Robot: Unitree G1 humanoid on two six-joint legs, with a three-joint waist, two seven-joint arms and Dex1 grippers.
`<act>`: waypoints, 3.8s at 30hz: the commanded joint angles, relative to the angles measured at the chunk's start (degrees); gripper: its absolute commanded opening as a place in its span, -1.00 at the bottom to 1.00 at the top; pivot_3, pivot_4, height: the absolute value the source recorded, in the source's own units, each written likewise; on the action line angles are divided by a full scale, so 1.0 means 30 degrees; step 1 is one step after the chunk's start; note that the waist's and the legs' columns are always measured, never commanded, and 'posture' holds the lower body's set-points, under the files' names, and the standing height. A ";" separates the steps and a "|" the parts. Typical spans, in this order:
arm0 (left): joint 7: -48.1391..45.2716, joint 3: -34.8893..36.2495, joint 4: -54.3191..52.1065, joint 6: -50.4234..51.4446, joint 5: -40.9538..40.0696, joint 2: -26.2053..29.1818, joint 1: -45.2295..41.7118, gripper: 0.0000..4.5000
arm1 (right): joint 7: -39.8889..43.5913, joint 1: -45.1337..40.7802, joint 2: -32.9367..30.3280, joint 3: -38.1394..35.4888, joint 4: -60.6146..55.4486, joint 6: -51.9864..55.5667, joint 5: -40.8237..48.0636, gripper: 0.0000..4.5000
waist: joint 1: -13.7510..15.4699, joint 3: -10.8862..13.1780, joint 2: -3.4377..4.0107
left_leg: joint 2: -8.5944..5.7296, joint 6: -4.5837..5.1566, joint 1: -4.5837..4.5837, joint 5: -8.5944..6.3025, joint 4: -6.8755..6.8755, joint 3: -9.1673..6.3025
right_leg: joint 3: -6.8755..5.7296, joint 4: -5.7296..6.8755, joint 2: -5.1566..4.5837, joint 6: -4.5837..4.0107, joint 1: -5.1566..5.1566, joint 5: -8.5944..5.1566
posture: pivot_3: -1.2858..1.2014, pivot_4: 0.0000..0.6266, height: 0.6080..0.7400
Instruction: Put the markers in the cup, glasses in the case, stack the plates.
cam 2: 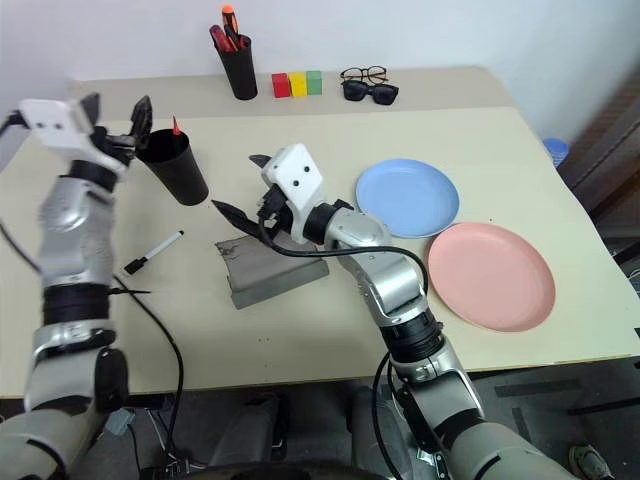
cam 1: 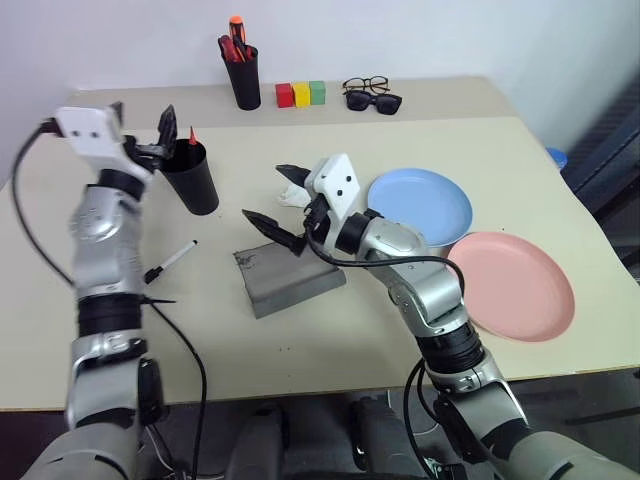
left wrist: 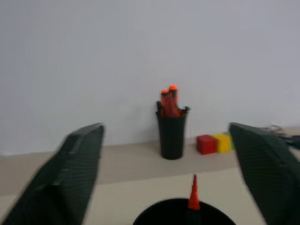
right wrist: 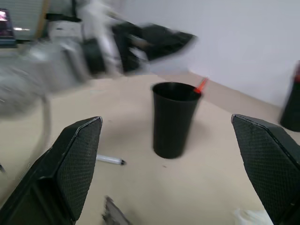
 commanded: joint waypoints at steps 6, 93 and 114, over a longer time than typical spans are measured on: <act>-0.4201 -0.1140 -0.7312 1.1467 -0.2548 0.7065 0.7738 0.98 | 0.3053 0.0587 -0.2919 -0.0785 -0.2782 0.1059 0.1840 1.00 | 0.0141 0.0008 0.0017 | 0.0003 0.0004 0.0014 -0.0002 0.0001 -0.0026 | -0.0010 -0.0022 -0.0011 -0.0003 0.0053 -0.0003 | 0.03 -0.52 1.00; -0.7004 -1.1388 -1.0879 1.2612 -0.1334 0.4064 0.4156 0.87 | 0.5576 0.3286 -0.9542 -0.2385 -0.3681 0.1252 0.1538 1.00 | 0.0827 0.0012 -0.0004 | -0.0003 0.0052 0.0130 -0.0030 0.0087 -0.0046 | -0.0038 -0.0071 0.0034 -0.0005 0.0256 -0.0008 | 0.03 -0.52 1.00; -1.3927 -1.2192 -0.6025 0.4123 0.3198 0.4323 0.2507 -0.98 | 0.4773 0.3616 -0.9918 -0.2429 -0.2348 0.1709 0.0531 1.00 | 0.0899 0.0012 -0.0003 | -0.0007 0.0052 0.0097 -0.0030 0.0093 0.0004 | -0.0044 -0.0093 0.0021 -0.0005 0.0239 -0.0008 | 0.03 -0.52 1.00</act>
